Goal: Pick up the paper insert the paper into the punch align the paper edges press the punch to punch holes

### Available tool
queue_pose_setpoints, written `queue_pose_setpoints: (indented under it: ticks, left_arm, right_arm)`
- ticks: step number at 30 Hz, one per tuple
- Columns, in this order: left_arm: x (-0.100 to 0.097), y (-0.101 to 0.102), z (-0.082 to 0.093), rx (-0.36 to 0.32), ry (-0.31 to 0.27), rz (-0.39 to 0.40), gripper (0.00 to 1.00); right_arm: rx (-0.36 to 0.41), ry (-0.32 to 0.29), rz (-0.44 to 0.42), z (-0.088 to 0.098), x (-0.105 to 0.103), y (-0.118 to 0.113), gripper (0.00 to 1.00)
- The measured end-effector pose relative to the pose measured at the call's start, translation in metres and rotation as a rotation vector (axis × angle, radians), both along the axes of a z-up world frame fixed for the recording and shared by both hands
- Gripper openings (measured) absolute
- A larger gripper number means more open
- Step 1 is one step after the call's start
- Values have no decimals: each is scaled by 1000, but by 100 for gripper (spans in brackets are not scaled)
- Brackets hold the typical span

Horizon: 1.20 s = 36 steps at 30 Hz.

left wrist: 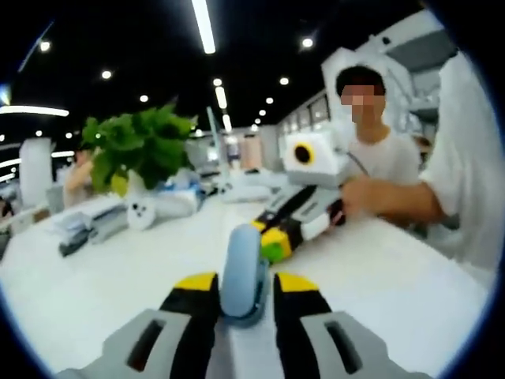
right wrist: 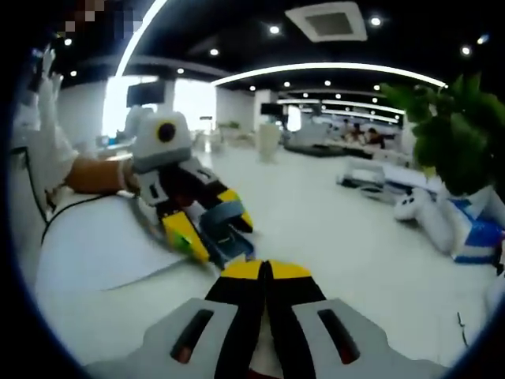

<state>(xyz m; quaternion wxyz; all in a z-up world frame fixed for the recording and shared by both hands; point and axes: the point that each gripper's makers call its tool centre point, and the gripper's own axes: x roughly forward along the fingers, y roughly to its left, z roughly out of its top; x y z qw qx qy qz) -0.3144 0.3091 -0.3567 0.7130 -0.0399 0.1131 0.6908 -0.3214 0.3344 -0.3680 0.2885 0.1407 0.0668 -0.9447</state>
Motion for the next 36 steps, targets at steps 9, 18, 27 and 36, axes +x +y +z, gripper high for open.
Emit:
queue_pose_setpoints:
  ticks: [9, 18, 27, 36]
  left_arm:
    - [0, -1, 1, 3, -12, -6, 23]
    - [-1, -1, 1, 2, -16, -6, 23]
    - [-1, 0, 1, 1, -16, -4, 23]
    - [-2, -1, 0, -1, -23, -3, 23]
  right_arm:
    - [-8, -1, -2, 1, 0, 2, 5]
    - [-190, 167, -197, 88, 0, -17, 5]
    - [-126, 127, -309, 55, -15, -31, 4]
    - [-44, 222, -337, 58, -15, -31, 3]
